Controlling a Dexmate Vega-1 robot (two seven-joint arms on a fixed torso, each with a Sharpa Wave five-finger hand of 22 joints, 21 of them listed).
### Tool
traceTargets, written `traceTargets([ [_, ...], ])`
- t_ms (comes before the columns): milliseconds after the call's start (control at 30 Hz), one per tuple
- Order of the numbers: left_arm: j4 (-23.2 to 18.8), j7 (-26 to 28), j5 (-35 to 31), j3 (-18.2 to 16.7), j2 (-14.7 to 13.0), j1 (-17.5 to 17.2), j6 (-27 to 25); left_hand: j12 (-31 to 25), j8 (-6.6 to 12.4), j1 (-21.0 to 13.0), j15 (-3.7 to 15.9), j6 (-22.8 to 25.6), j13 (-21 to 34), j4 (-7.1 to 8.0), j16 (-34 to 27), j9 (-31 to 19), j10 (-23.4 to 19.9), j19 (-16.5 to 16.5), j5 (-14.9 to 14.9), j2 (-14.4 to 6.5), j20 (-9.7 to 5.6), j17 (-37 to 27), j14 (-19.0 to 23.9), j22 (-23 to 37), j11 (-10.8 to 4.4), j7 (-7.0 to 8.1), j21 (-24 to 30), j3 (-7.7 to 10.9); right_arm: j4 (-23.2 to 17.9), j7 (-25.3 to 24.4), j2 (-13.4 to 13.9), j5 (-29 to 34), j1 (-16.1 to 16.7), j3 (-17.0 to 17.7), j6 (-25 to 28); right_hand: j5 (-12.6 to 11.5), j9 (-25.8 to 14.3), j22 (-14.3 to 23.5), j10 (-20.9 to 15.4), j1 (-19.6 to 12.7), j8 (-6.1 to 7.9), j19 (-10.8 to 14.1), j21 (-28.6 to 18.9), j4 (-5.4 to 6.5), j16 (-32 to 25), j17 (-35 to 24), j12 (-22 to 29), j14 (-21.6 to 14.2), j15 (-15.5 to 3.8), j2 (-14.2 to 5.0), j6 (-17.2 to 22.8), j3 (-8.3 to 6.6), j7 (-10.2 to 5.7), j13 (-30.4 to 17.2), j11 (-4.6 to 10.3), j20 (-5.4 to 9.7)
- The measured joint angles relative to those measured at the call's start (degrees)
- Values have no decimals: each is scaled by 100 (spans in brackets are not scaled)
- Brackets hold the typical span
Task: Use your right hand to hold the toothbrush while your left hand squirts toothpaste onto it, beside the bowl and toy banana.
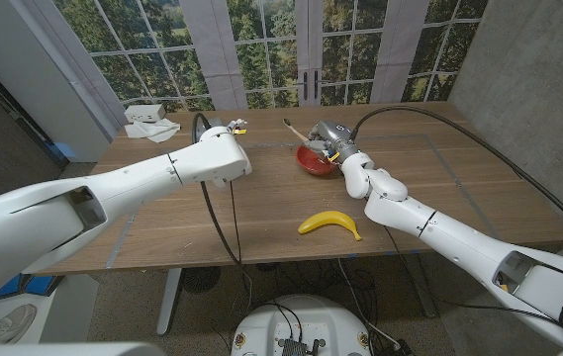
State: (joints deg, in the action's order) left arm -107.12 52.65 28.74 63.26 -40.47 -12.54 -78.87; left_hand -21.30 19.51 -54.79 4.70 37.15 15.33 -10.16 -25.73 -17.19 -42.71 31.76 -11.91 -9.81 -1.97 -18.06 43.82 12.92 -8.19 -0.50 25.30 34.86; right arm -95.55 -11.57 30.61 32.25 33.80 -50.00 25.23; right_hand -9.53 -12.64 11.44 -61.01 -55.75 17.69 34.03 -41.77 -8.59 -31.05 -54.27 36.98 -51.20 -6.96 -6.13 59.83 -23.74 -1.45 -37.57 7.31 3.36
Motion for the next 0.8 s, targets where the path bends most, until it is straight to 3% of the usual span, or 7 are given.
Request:
traceTargets([
  [333, -448, -1034, -520, -684, -206, -472, 253, 0, -1, 0, 12, 24, 27, -1, -80, -24, -57, 31, 0, 0, -30, -46, 92, 28, -3, -23, 48, -46, 125, -93, -66, 170, -45, -124, -88, 1, 0, 1, 0, 0, -6, -30, -41, -10, 0, -26, -1, -10, 11, 0, 0, -10, 0, 8, 0, -30],
  [800, -916, -1959, -981, -1568, -346, -1144, 597, 0, 22, -37, 40, 55, 30, 18, -135, -52, -131, 62, 1, -36, -60, -94, 201, 28, 31, -52, 141, -66, 292, -228, -122, 195, -71, -157, -479, 7, -1, 2, -2, 0, -28, -29, -105, -10, 55, -53, -39, -10, 10, 0, 24, -8, -23, -1, -2, -30],
])
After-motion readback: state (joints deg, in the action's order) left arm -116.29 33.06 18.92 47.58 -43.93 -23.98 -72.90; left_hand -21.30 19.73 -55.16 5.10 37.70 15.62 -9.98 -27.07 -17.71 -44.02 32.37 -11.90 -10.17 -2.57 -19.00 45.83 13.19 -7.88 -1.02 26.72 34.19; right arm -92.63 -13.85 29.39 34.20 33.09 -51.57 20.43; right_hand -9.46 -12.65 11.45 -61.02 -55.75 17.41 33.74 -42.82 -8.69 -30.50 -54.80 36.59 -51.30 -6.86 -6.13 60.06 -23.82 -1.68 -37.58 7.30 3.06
